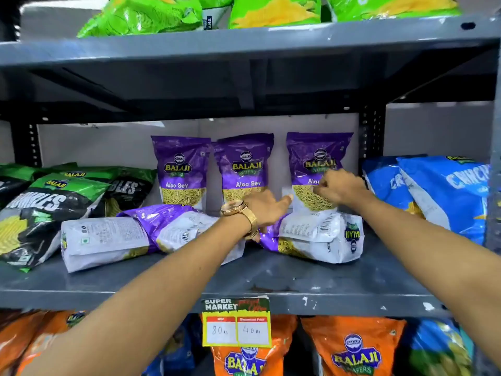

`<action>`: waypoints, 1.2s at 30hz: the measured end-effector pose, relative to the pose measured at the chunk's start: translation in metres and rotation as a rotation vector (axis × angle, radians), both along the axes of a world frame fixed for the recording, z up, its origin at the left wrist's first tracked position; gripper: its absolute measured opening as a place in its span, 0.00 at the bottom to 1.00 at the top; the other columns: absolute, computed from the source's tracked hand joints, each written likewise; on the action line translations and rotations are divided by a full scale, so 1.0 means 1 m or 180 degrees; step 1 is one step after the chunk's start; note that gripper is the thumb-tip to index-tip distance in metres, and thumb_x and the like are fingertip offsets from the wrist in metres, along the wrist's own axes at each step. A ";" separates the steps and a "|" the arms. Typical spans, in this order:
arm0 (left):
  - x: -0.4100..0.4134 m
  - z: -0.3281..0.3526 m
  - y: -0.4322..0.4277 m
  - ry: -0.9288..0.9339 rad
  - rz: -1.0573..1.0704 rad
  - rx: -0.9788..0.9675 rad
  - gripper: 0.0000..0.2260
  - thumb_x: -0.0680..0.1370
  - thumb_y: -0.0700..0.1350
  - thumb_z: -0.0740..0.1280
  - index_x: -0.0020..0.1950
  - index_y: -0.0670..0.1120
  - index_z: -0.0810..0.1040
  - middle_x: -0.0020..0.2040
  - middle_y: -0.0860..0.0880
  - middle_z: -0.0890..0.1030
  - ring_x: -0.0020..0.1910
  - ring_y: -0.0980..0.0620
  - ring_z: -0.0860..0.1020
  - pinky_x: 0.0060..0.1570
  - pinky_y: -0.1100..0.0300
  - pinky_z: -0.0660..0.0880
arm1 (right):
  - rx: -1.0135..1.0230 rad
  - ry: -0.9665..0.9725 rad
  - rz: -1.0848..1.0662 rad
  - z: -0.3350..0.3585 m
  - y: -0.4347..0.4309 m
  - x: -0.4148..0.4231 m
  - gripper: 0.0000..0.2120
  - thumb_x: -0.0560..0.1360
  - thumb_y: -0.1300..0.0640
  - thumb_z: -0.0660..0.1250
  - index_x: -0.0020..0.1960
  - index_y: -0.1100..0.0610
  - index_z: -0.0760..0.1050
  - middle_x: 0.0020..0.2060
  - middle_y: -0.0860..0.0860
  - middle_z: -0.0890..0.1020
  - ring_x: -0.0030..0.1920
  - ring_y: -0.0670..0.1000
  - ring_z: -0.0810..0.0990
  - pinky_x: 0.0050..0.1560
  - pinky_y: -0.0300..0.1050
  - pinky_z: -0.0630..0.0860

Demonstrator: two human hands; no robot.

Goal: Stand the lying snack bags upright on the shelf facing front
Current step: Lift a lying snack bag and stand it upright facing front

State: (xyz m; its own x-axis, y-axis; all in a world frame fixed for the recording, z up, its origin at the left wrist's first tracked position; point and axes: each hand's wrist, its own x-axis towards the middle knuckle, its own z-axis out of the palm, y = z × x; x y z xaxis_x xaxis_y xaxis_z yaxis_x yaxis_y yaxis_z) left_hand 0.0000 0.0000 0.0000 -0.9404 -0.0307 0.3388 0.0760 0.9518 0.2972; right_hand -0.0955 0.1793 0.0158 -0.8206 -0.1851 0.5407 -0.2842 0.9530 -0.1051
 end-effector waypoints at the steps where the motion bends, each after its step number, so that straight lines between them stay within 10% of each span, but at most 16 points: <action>1: -0.003 -0.005 0.005 -0.0517 -0.0047 0.0524 0.31 0.77 0.66 0.49 0.43 0.38 0.72 0.22 0.43 0.80 0.21 0.46 0.80 0.29 0.60 0.77 | -0.0112 -0.0147 -0.0046 -0.004 0.003 -0.003 0.18 0.74 0.42 0.64 0.36 0.57 0.73 0.41 0.57 0.78 0.45 0.57 0.78 0.46 0.46 0.67; 4: -0.010 -0.027 0.016 -0.1676 -0.0064 0.1333 0.38 0.74 0.71 0.45 0.51 0.36 0.72 0.28 0.39 0.81 0.15 0.52 0.76 0.15 0.67 0.72 | -0.0339 -0.0795 -0.0102 -0.021 0.015 -0.015 0.20 0.72 0.40 0.66 0.49 0.57 0.77 0.57 0.60 0.80 0.56 0.59 0.78 0.55 0.47 0.72; 8: -0.023 -0.050 0.022 -0.1779 -0.0170 0.2325 0.43 0.72 0.72 0.47 0.50 0.32 0.74 0.20 0.42 0.80 0.21 0.50 0.81 0.17 0.63 0.76 | -0.1039 -0.2307 0.0472 -0.030 0.021 -0.025 0.36 0.72 0.33 0.60 0.72 0.55 0.68 0.72 0.57 0.71 0.69 0.59 0.72 0.71 0.52 0.66; 17: -0.012 -0.070 0.029 -0.0633 -0.0910 0.3454 0.19 0.74 0.51 0.70 0.45 0.34 0.78 0.26 0.41 0.83 0.22 0.48 0.82 0.25 0.62 0.80 | -0.1786 -0.2199 0.1483 -0.043 0.041 -0.002 0.19 0.70 0.38 0.67 0.50 0.51 0.83 0.48 0.52 0.87 0.49 0.51 0.85 0.53 0.43 0.80; 19: -0.011 -0.066 0.033 -0.0322 -0.1076 0.3384 0.14 0.74 0.48 0.71 0.44 0.36 0.80 0.31 0.43 0.84 0.24 0.51 0.82 0.27 0.62 0.81 | -0.2062 -0.1833 0.1507 -0.047 0.051 0.004 0.19 0.64 0.36 0.71 0.38 0.52 0.85 0.40 0.52 0.88 0.38 0.47 0.86 0.40 0.37 0.79; 23: -0.018 -0.046 0.043 0.0124 -0.0989 0.2858 0.10 0.74 0.45 0.71 0.49 0.38 0.81 0.39 0.44 0.83 0.25 0.56 0.80 0.27 0.61 0.81 | -0.2646 -0.1417 0.1496 -0.056 0.062 0.006 0.34 0.61 0.32 0.72 0.43 0.65 0.83 0.42 0.60 0.87 0.42 0.56 0.85 0.46 0.49 0.77; 29: -0.053 -0.024 0.057 0.0709 -0.0637 0.1961 0.14 0.74 0.46 0.71 0.51 0.36 0.80 0.50 0.35 0.83 0.47 0.38 0.84 0.48 0.42 0.81 | -0.3632 -0.0846 0.2222 -0.063 0.065 0.003 0.17 0.64 0.43 0.74 0.45 0.55 0.81 0.48 0.58 0.87 0.45 0.54 0.86 0.49 0.52 0.83; 36: -0.103 -0.026 0.073 0.1168 -0.0330 0.1511 0.12 0.74 0.46 0.69 0.46 0.36 0.81 0.42 0.41 0.83 0.50 0.39 0.80 0.45 0.52 0.73 | -0.3935 -0.0604 0.2008 -0.070 0.060 -0.028 0.17 0.73 0.59 0.70 0.59 0.64 0.74 0.58 0.64 0.82 0.58 0.62 0.82 0.61 0.61 0.77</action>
